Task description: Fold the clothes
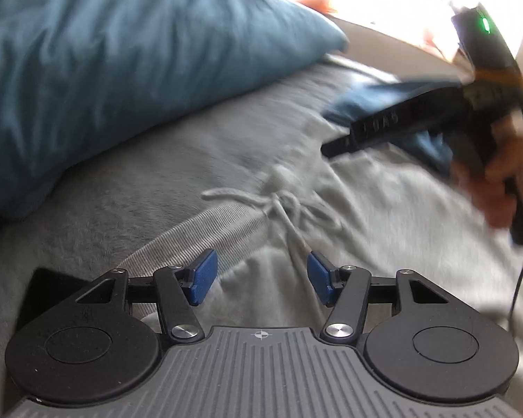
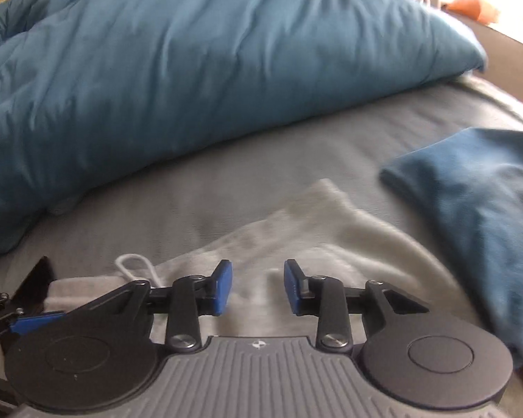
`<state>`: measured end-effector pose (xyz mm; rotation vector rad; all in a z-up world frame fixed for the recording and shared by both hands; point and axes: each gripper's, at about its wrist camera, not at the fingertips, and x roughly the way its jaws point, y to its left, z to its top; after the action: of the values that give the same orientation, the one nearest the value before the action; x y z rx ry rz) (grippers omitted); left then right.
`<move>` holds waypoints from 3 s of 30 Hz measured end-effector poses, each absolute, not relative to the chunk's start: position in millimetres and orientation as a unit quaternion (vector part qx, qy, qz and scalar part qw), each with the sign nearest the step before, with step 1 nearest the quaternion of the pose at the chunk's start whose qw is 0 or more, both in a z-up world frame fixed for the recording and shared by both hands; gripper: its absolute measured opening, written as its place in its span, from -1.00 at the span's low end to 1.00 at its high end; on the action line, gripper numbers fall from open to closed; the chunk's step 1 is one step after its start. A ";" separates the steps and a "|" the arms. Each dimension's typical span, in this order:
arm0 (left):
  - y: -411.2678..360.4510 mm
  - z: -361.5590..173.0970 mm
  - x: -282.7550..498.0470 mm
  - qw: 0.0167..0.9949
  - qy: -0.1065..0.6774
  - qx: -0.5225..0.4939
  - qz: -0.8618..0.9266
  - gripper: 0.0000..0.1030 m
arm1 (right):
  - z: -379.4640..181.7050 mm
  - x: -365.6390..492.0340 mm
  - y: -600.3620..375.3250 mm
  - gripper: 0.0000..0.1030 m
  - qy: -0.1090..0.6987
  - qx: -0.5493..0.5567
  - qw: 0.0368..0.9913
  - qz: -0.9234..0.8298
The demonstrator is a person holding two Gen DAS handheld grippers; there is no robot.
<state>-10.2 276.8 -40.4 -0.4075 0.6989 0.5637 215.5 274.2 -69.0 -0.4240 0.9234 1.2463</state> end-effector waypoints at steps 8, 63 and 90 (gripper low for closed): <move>281.9 -56.1 -2.1 0.876 0.326 -0.126 0.331 0.14 | -78.4 225.3 332.5 0.05 0.559 -0.163 0.669 0.461; 287.3 -85.7 -3.4 0.912 0.275 -0.079 0.295 -1.00 | -58.9 183.7 312.2 -1.00 0.550 -0.240 0.664 0.445; 325.5 -60.2 -65.0 0.873 0.329 -0.319 0.168 -0.38 | -29.8 144.8 311.9 -0.12 0.422 -0.307 0.618 0.589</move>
<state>-65.0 325.5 -60.2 -0.6667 0.6876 0.3516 144.8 311.9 -29.8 -0.7064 0.9702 1.3548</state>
